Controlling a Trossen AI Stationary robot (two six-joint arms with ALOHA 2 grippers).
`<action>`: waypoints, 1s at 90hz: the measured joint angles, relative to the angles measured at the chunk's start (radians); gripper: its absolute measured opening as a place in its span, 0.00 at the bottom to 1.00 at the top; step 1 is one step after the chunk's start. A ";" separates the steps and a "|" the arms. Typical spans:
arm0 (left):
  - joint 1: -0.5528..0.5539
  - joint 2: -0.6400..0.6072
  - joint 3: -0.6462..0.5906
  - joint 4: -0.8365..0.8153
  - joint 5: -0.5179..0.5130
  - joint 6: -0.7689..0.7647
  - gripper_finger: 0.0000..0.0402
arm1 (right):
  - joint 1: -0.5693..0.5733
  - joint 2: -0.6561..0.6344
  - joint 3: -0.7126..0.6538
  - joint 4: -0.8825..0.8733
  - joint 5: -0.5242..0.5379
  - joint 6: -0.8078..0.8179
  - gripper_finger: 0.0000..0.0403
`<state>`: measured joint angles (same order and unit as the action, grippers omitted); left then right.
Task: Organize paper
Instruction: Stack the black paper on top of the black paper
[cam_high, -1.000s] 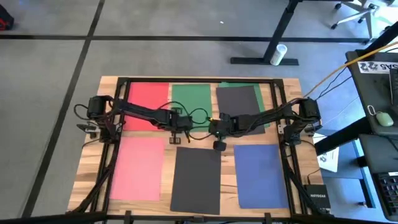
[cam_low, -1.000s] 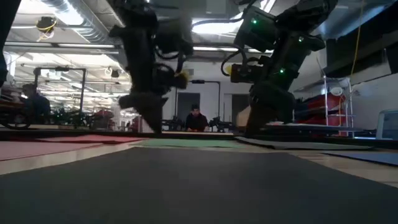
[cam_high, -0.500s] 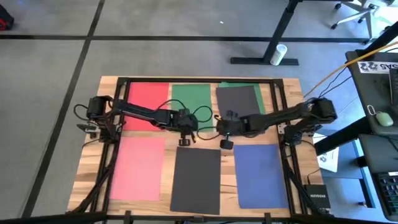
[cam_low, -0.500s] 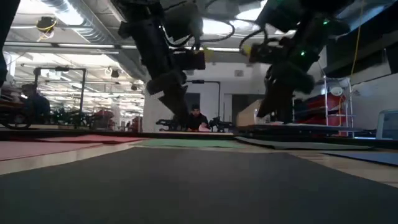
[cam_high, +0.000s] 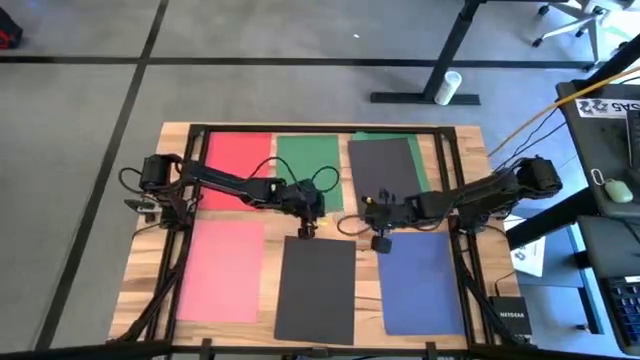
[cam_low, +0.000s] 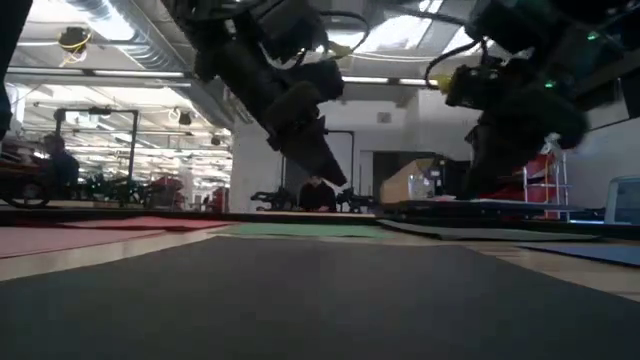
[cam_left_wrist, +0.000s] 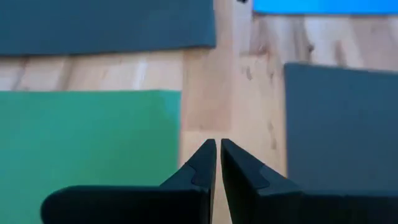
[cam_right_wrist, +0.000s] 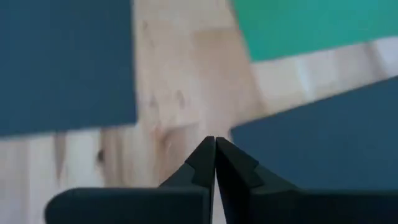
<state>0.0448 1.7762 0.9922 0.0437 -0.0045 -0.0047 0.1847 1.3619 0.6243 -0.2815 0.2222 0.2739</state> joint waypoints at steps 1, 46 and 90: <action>0.000 0.000 -0.007 0.015 0.005 -0.005 0.02 | 0.005 0.000 0.000 0.001 0.004 0.004 0.00; 0.018 -0.001 -0.234 0.482 0.045 -0.108 0.02 | 0.070 0.117 0.001 -0.069 0.230 0.024 0.31; 0.039 -0.001 -0.266 0.548 0.043 -0.119 0.02 | 0.064 0.225 0.005 -0.050 0.327 0.010 0.35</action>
<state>0.0843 1.7748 0.7265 0.5919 0.0387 -0.1242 0.2486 1.5867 0.6293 -0.3312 0.5487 0.2839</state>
